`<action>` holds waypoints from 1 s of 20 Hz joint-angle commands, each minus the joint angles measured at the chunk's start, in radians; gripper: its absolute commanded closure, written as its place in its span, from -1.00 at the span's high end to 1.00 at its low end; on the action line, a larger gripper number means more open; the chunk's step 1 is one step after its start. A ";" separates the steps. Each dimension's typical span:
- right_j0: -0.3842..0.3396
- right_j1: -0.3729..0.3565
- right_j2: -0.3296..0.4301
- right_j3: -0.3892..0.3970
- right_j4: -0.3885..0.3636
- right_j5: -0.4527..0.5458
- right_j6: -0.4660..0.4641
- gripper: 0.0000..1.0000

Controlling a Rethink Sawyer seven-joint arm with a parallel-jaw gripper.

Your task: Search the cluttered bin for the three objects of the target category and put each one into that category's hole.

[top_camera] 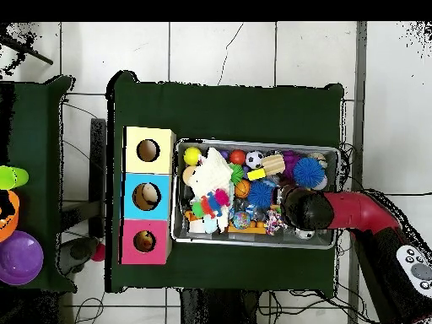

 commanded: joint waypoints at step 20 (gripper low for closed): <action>0.013 0.054 0.022 -0.026 0.026 0.006 -0.051 1.00</action>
